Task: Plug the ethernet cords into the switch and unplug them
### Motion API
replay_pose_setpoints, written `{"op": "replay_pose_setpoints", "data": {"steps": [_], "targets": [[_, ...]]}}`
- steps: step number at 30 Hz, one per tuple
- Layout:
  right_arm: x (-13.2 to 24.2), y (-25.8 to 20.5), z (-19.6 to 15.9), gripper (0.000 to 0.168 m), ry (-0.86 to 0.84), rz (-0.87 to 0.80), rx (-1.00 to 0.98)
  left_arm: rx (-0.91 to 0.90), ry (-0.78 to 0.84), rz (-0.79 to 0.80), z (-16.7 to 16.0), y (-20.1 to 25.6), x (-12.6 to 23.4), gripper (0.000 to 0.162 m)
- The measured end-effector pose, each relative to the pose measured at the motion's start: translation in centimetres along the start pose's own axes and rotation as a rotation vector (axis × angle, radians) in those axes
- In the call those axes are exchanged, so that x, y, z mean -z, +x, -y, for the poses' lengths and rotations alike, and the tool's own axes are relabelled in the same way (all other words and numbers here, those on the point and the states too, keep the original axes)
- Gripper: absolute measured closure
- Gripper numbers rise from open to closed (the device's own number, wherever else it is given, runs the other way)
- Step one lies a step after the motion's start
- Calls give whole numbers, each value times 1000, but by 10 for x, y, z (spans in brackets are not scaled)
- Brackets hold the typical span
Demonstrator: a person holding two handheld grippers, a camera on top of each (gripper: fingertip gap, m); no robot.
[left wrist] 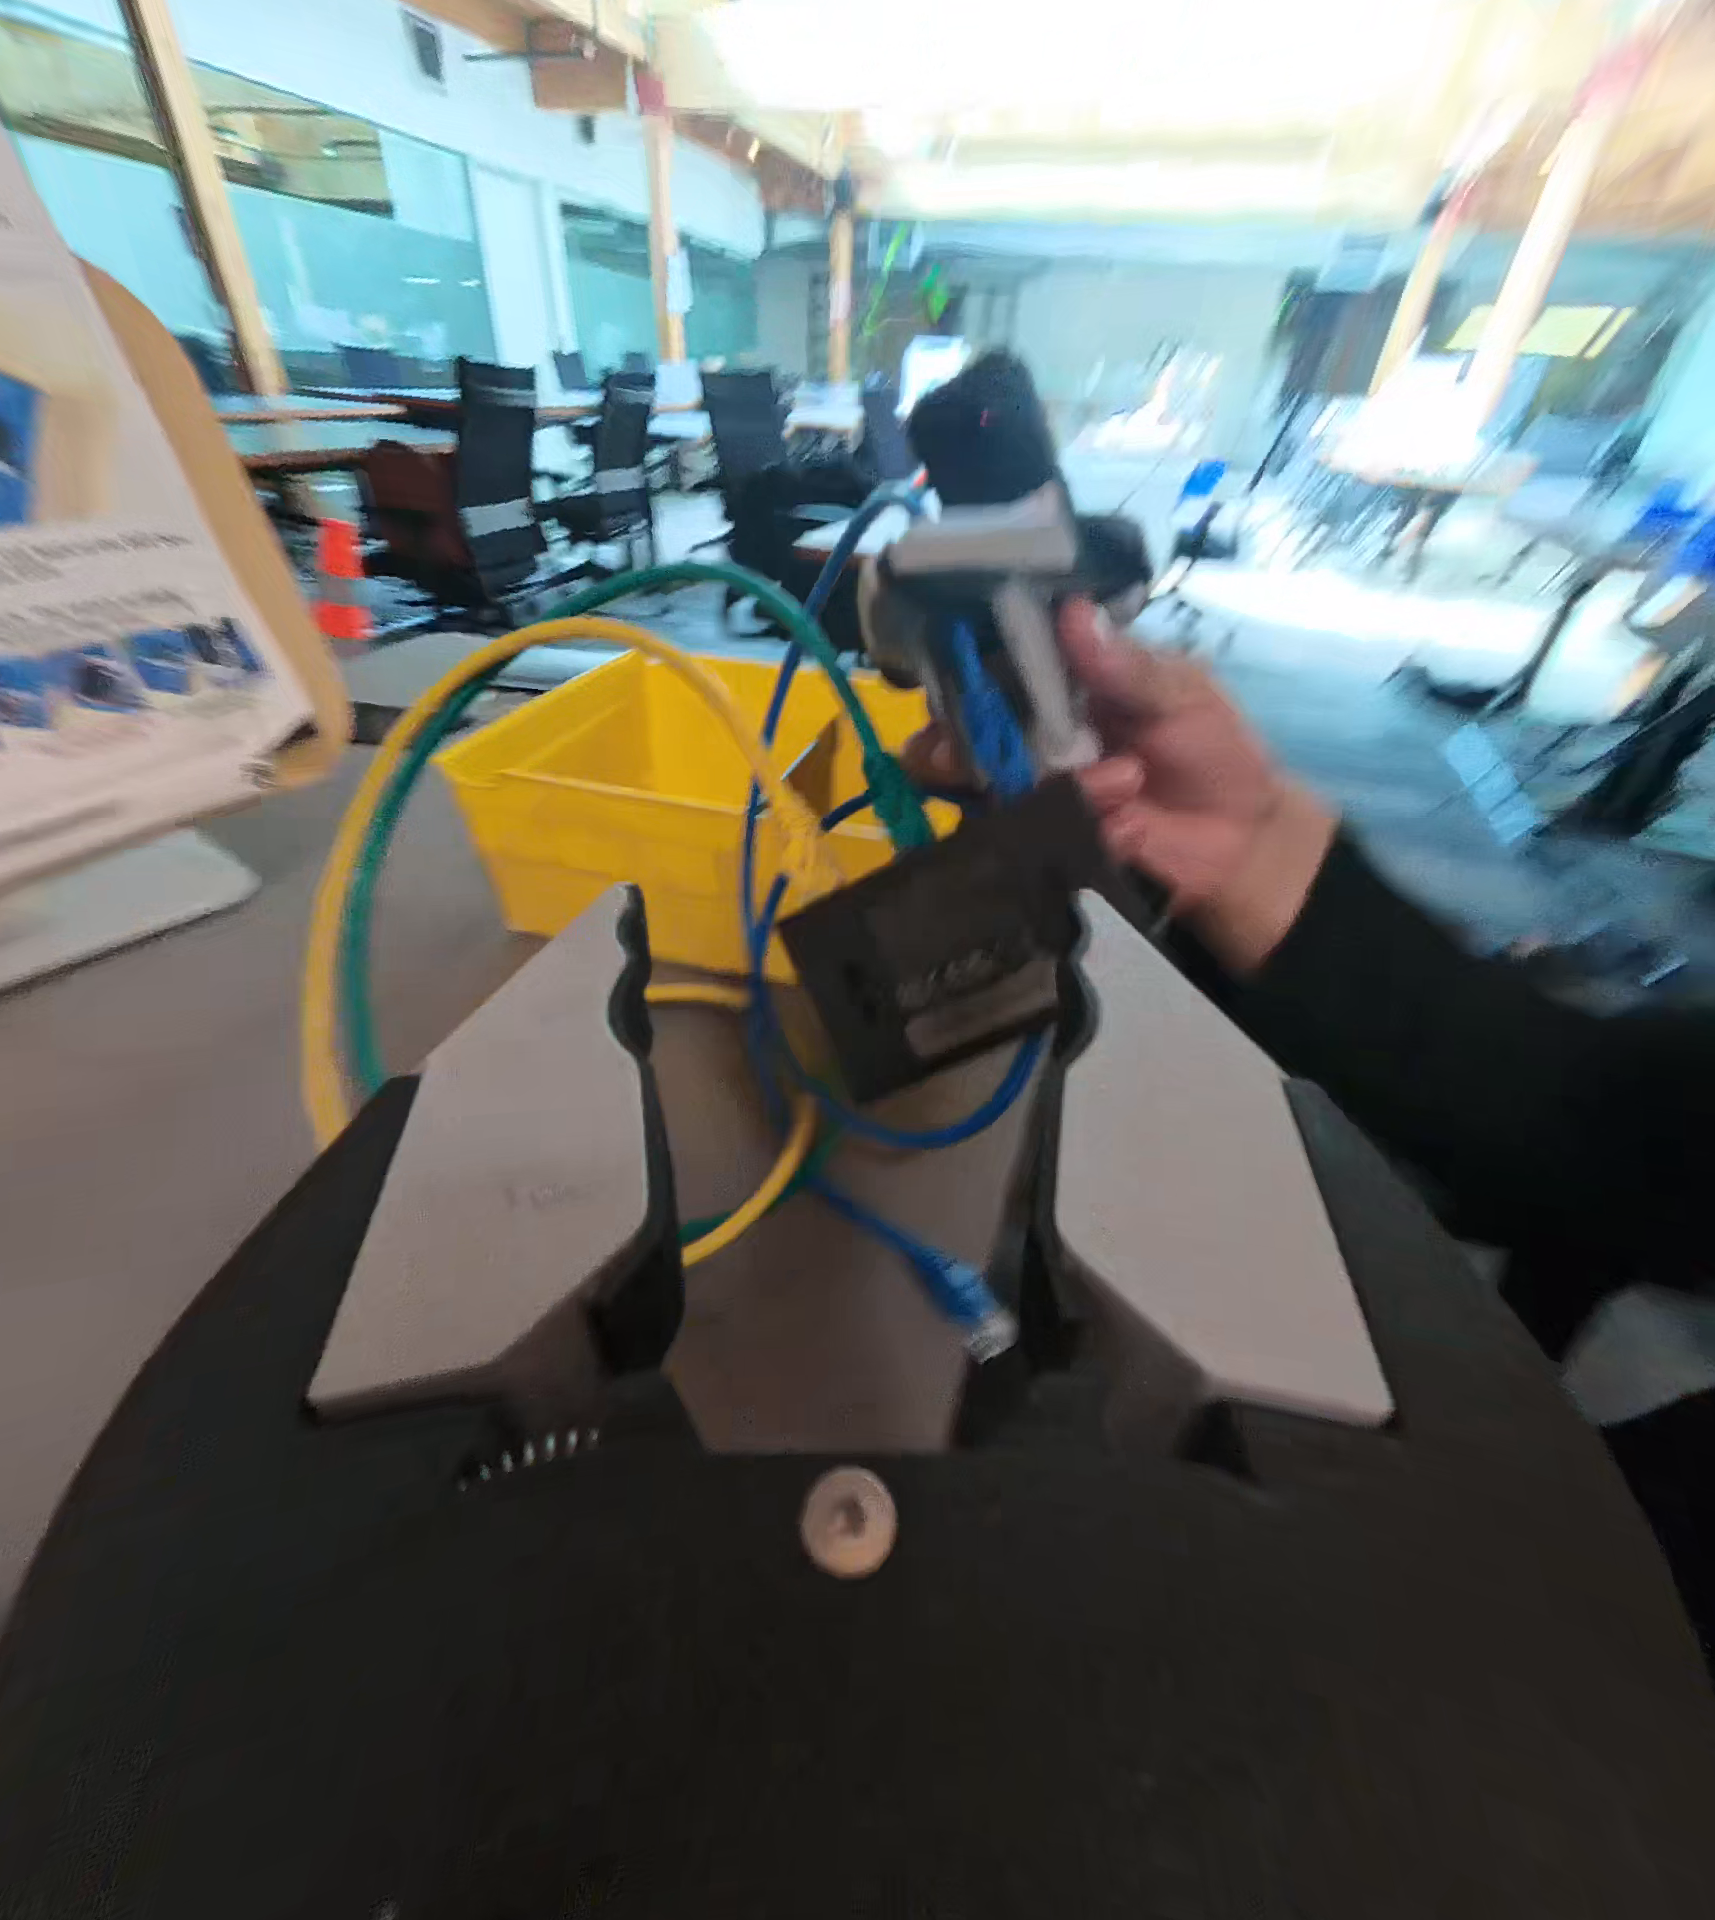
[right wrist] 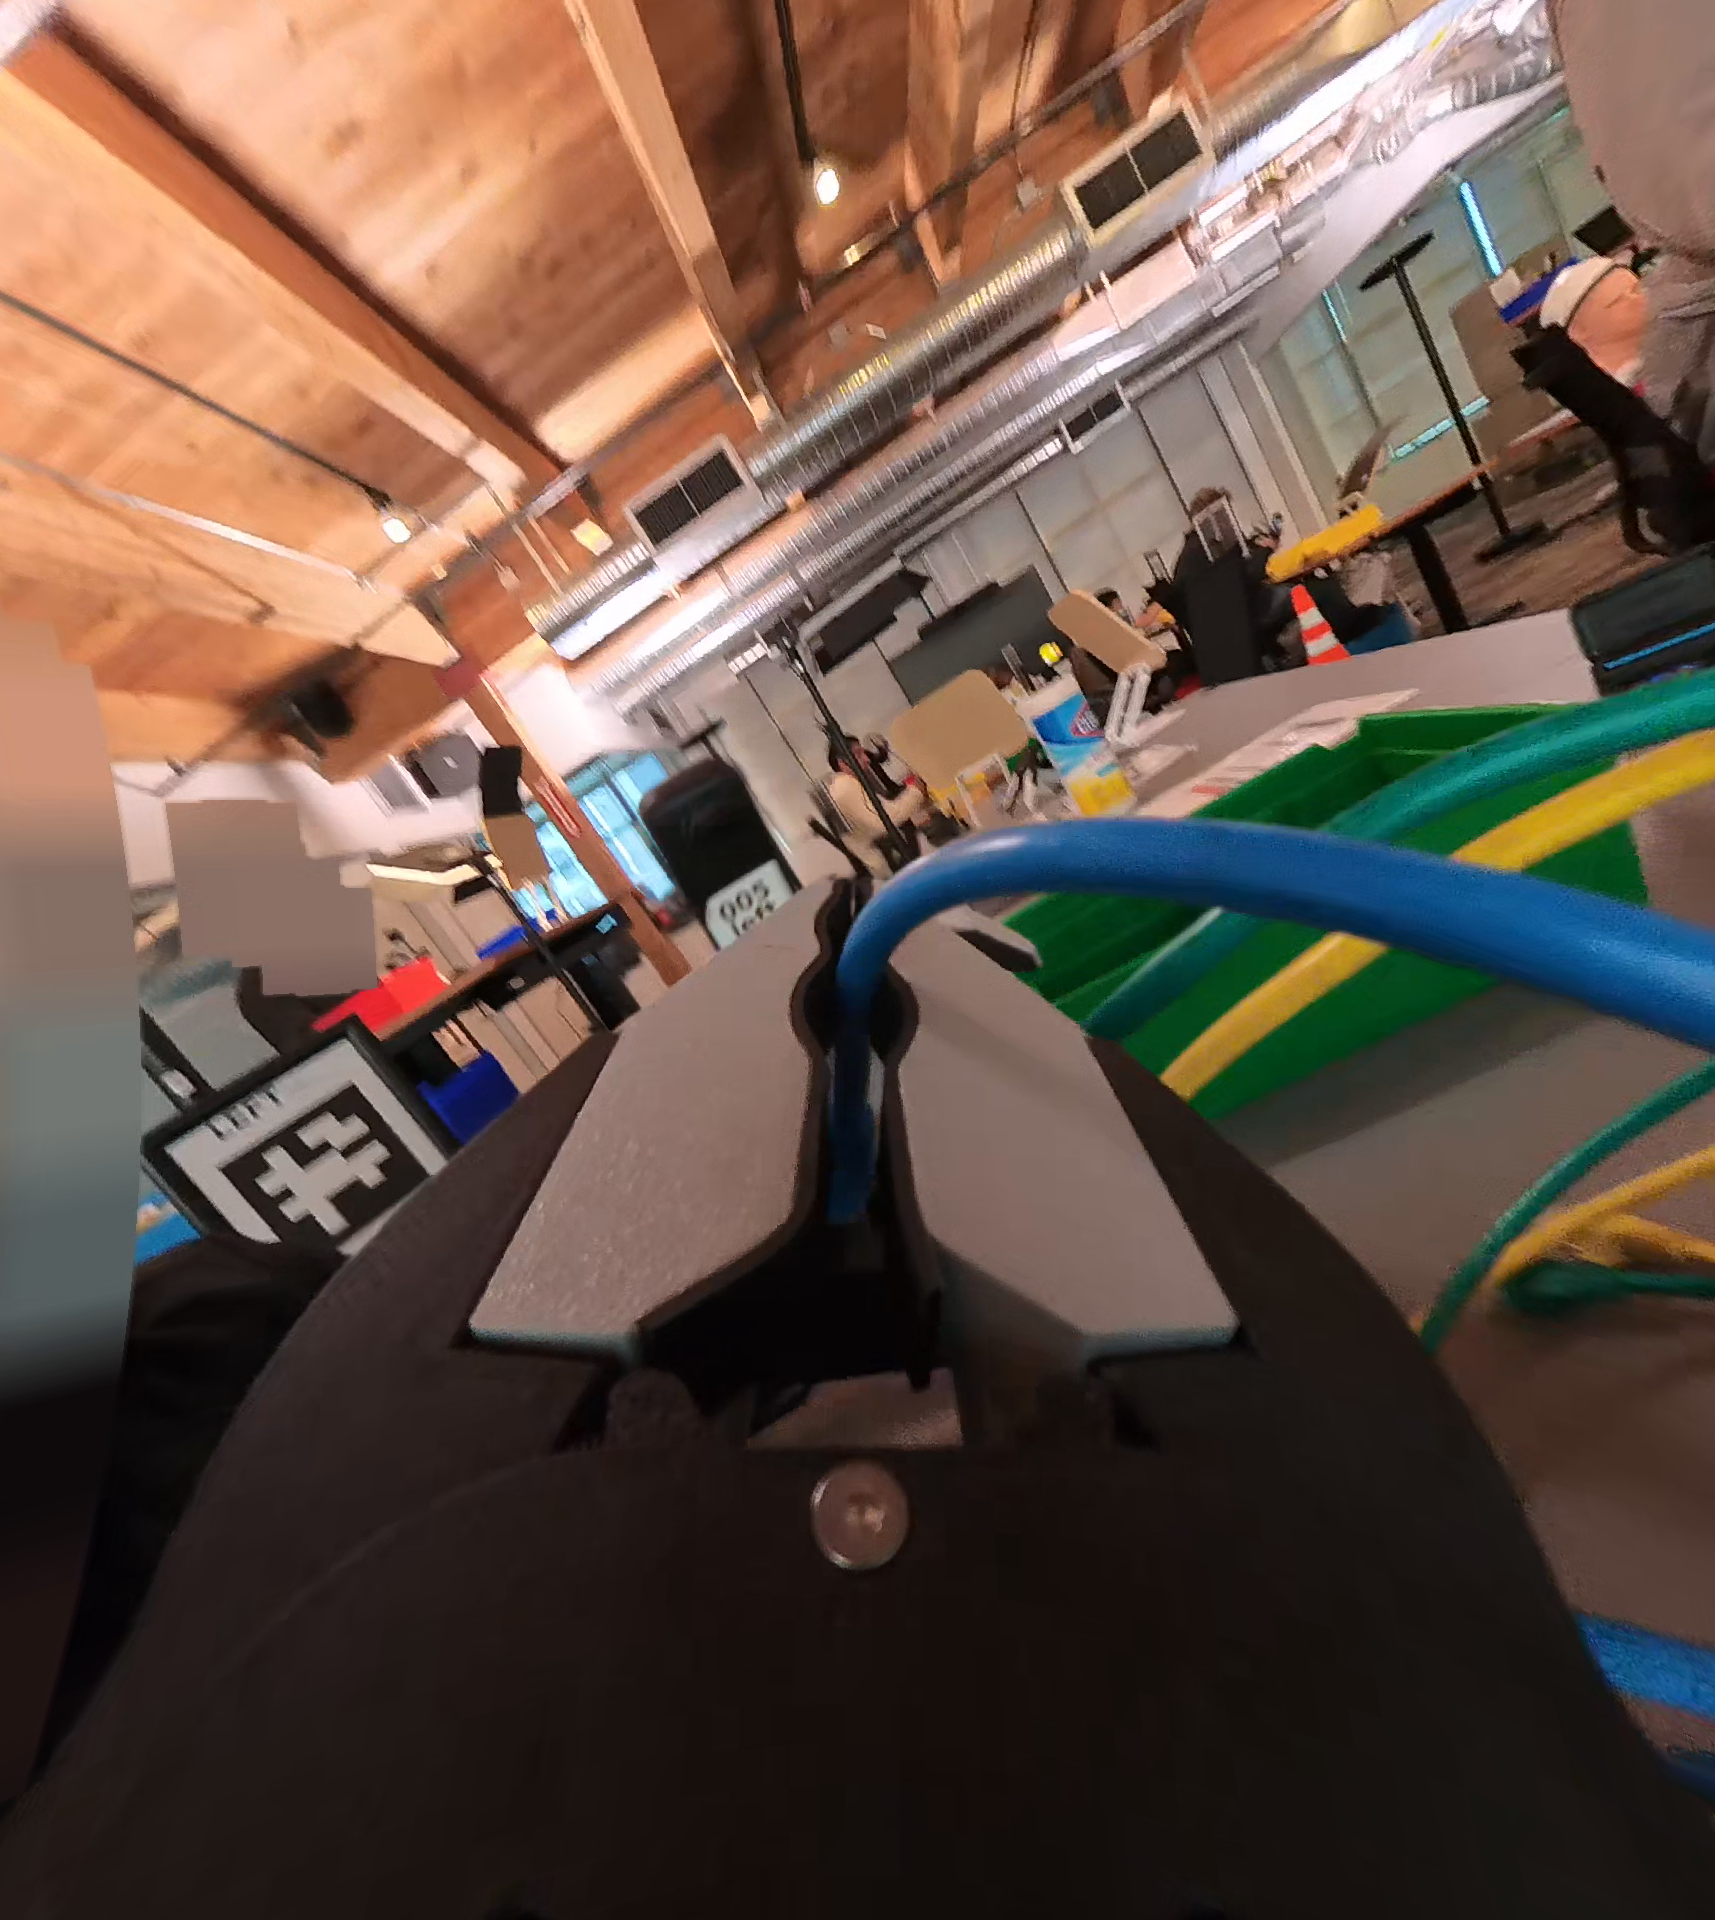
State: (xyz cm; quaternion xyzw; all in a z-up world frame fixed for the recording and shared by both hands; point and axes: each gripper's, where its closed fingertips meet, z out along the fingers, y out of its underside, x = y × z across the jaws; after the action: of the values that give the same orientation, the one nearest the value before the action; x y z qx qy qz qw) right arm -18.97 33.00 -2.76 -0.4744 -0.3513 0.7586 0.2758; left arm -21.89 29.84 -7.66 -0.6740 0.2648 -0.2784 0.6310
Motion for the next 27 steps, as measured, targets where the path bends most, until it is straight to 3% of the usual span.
{"op": "replay_pose_setpoints", "data": {"steps": [3, 7, 10, 20, 23, 27], "targets": [[0, 3, 7, 168, 63, -15, -35, -291, -164, 169, -24, -9, 3, 70], [-5, 11, 7, 168, 105, -68, -38, -669, -125, 385, -33, -6, -6, 103], [-3, 13, 12, 168, 147, -95, -34, -926, -130, 508, -39, 1, -16, 118], [-11, 12, 10, 168, 236, -95, -73, -756, -170, 430, -45, 11, -30, 107], [-16, 15, 7, 168, 268, -113, -74, -702, -139, 468, -37, 4, -25, 121], [-19, 9, 7, 168, 273, -91, -76, -630, -142, 496, -39, -12, -18, 128]]}}
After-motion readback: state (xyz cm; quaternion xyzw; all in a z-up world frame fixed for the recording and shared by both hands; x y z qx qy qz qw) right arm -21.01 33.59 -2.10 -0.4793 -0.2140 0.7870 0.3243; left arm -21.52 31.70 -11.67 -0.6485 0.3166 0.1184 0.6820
